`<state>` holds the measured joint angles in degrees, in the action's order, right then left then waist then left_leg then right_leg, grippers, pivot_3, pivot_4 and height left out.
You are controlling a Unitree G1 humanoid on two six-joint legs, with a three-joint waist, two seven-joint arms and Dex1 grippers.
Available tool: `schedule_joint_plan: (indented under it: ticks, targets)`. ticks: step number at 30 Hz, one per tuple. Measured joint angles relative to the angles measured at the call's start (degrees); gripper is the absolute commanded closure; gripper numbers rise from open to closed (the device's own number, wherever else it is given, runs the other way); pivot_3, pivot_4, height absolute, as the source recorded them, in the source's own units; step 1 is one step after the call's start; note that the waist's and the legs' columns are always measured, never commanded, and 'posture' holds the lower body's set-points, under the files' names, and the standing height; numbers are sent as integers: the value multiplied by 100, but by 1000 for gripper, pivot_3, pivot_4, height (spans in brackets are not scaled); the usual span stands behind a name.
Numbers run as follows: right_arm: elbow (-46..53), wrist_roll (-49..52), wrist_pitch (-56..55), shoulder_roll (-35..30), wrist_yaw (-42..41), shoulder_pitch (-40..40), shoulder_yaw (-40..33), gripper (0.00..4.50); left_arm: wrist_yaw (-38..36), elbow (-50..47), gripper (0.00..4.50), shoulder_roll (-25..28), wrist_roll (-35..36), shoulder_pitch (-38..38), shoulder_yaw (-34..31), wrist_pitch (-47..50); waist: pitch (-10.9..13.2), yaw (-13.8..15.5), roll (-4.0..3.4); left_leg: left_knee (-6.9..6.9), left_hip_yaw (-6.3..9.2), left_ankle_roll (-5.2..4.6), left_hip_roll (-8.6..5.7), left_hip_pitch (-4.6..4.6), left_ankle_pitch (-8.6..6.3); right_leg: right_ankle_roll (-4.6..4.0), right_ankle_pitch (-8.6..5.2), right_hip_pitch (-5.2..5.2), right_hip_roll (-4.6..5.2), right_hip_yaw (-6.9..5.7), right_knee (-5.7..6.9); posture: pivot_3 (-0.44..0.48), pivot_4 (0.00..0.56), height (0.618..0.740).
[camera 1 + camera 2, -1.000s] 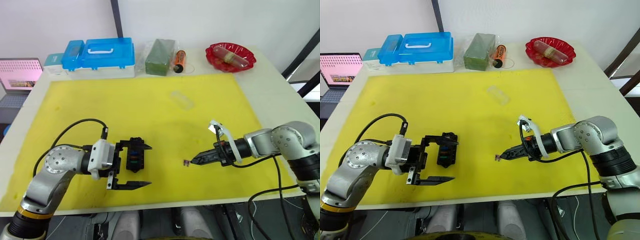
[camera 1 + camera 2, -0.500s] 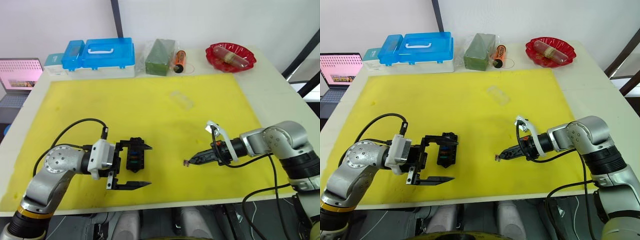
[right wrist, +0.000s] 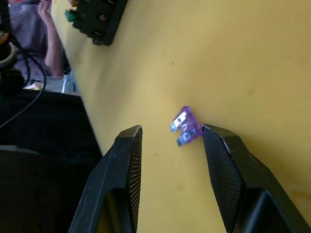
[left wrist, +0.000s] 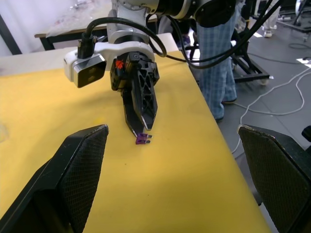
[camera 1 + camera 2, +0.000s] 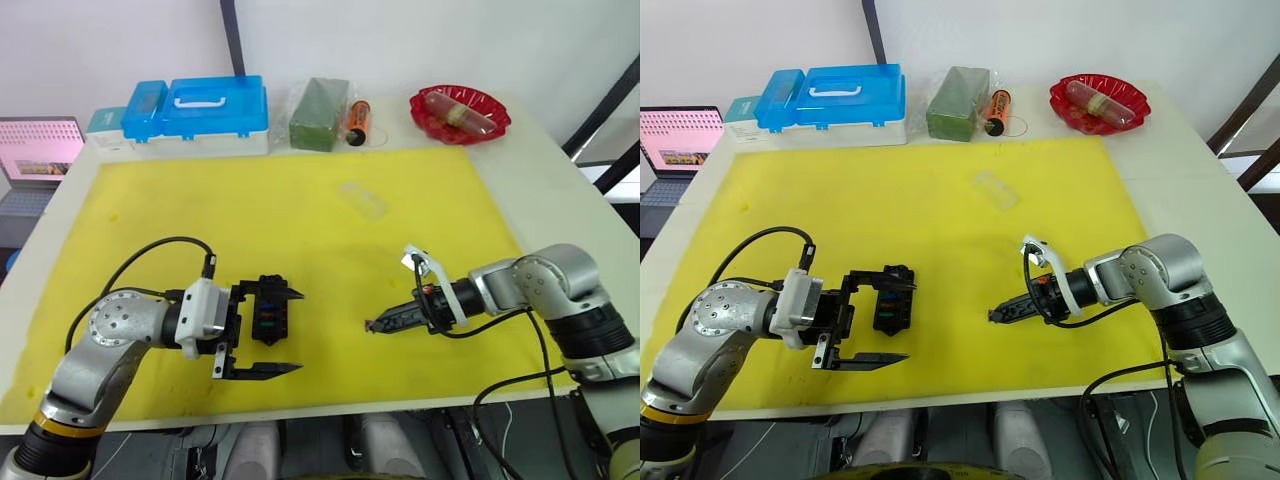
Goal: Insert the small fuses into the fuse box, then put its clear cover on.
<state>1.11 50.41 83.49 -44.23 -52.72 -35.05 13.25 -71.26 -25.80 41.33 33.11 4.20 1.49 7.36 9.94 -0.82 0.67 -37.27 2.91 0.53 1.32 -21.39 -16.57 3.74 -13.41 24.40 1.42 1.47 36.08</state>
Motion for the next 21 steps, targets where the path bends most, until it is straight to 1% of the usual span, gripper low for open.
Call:
schedule_joint_plan:
  ticks: [3,5,6,10,15,21]
  targets:
    - [-2,-147,-54,62,13,1,13,2514,-2,0,0,0,0,0,0,0,0,0,0,0,0,0,0,0,0,0,0,0,0,0,1,0,150,740]
    - [20,-216,-128,64,2,21,43,2835,-2,0,0,0,0,0,0,0,0,0,0,0,0,0,0,1,0,0,0,0,0,0,1,0,150,740]
    - [78,-295,-210,47,-5,46,90,3066,-3,0,0,0,0,0,1,0,0,0,0,0,1,0,0,1,0,0,0,0,0,0,2,0,150,740]
    - [261,-467,-433,5,-67,161,150,4474,-5,0,0,3,0,-2,0,0,0,0,0,0,1,0,0,1,0,0,0,0,0,0,1,0,150,740]
    - [427,-530,-466,4,-77,227,134,4474,-7,0,0,1,-2,-1,1,-2,0,3,0,0,1,0,0,1,0,0,0,0,0,0,1,0,150,740]
    - [855,-503,-389,-63,-35,268,-102,4474,33,0,0,1,-2,-66,-34,-13,0,1,-1,0,1,0,0,0,0,0,0,1,0,0,1,0,150,740]
